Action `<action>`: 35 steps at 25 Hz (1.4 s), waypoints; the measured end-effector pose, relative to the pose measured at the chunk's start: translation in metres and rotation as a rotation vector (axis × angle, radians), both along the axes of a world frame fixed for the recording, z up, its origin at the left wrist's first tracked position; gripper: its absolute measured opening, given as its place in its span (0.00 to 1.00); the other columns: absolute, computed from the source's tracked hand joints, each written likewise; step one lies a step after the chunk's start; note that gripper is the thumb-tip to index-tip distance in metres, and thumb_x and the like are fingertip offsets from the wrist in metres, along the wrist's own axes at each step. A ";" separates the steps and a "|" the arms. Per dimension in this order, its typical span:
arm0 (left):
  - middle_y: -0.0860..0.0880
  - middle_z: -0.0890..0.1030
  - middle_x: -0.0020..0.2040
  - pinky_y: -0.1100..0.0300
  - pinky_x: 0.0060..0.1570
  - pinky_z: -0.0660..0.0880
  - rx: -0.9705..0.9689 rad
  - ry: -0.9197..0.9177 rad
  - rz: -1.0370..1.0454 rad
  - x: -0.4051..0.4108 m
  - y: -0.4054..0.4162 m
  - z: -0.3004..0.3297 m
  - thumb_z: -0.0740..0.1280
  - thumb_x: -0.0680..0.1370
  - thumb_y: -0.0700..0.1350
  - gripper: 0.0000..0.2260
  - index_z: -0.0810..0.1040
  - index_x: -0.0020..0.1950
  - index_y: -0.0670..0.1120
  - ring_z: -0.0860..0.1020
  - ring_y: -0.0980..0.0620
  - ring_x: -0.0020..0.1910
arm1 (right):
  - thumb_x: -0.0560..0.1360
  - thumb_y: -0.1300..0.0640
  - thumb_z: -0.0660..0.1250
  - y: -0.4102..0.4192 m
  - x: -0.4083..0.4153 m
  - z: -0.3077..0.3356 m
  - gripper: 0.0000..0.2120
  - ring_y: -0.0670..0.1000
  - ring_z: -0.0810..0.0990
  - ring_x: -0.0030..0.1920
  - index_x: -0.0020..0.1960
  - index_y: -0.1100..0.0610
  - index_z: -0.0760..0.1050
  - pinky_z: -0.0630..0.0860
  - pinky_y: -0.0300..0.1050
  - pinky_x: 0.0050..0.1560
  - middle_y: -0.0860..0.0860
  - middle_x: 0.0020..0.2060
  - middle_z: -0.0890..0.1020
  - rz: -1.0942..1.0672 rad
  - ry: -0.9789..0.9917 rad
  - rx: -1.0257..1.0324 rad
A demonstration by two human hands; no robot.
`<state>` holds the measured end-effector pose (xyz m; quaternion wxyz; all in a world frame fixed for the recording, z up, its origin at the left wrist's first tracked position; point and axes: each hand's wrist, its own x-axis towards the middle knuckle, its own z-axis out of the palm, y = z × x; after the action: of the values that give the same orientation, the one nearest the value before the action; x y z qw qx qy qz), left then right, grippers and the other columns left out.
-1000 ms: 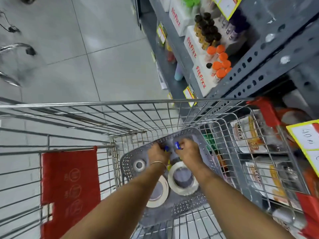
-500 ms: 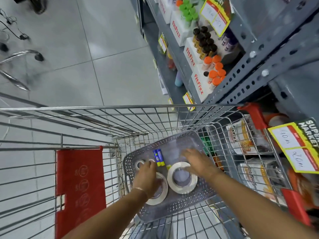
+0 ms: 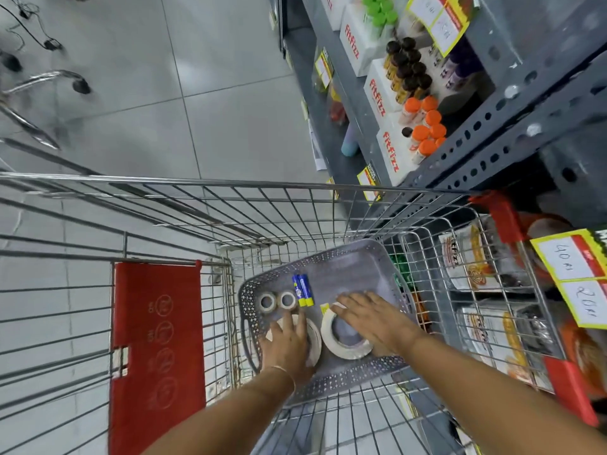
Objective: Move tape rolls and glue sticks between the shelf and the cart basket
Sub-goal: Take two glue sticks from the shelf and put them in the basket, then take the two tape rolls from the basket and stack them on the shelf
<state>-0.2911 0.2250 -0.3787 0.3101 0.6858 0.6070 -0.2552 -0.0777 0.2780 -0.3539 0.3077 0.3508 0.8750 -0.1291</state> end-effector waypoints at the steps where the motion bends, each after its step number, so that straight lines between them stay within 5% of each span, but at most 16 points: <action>1: 0.41 0.48 0.77 0.34 0.64 0.65 -0.001 0.024 -0.008 0.001 -0.001 -0.001 0.70 0.69 0.60 0.48 0.42 0.77 0.49 0.58 0.35 0.71 | 0.72 0.55 0.71 -0.001 -0.002 -0.005 0.48 0.60 0.55 0.76 0.77 0.54 0.39 0.58 0.58 0.74 0.55 0.78 0.50 0.005 -0.010 0.000; 4: 0.42 0.45 0.78 0.30 0.64 0.60 -0.019 0.066 -0.022 0.004 -0.007 -0.006 0.71 0.69 0.59 0.48 0.41 0.77 0.51 0.54 0.34 0.73 | 0.64 0.51 0.77 0.001 -0.006 -0.014 0.55 0.60 0.60 0.70 0.77 0.55 0.43 0.64 0.58 0.68 0.55 0.75 0.55 0.014 -0.032 -0.039; 10: 0.43 0.46 0.76 0.37 0.57 0.73 0.004 -0.018 -0.012 -0.006 0.004 -0.002 0.74 0.62 0.60 0.54 0.43 0.76 0.52 0.58 0.35 0.70 | 0.60 0.53 0.80 0.007 -0.008 -0.004 0.58 0.60 0.62 0.70 0.77 0.56 0.46 0.68 0.57 0.68 0.57 0.74 0.59 -0.062 0.005 -0.035; 16: 0.41 0.53 0.73 0.43 0.56 0.76 0.176 -0.055 -0.071 -0.008 0.037 0.061 0.73 0.58 0.59 0.54 0.45 0.76 0.50 0.60 0.35 0.67 | 0.66 0.57 0.78 0.017 0.005 0.074 0.54 0.59 0.50 0.77 0.78 0.52 0.44 0.51 0.56 0.76 0.55 0.78 0.48 -0.344 0.103 -0.027; 27: 0.41 0.65 0.68 0.50 0.64 0.69 0.594 -0.200 -0.232 0.021 0.037 0.242 0.65 0.50 0.69 0.58 0.54 0.76 0.49 0.66 0.39 0.65 | 0.59 0.40 0.72 -0.080 0.054 0.260 0.49 0.55 0.57 0.76 0.74 0.46 0.53 0.58 0.58 0.75 0.51 0.77 0.57 -0.782 0.414 0.436; 35: 0.45 0.61 0.69 0.48 0.65 0.68 0.717 -0.472 -0.487 0.152 -0.004 0.385 0.67 0.55 0.69 0.55 0.52 0.76 0.50 0.62 0.40 0.66 | 0.57 0.37 0.74 -0.230 0.134 0.395 0.49 0.52 0.59 0.74 0.73 0.41 0.55 0.63 0.55 0.70 0.47 0.75 0.59 -1.149 0.536 0.793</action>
<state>-0.1394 0.2206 0.0065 0.1149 0.9103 0.3920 0.0667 0.0560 0.0481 0.0414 -0.1815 0.7937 0.5800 -0.0255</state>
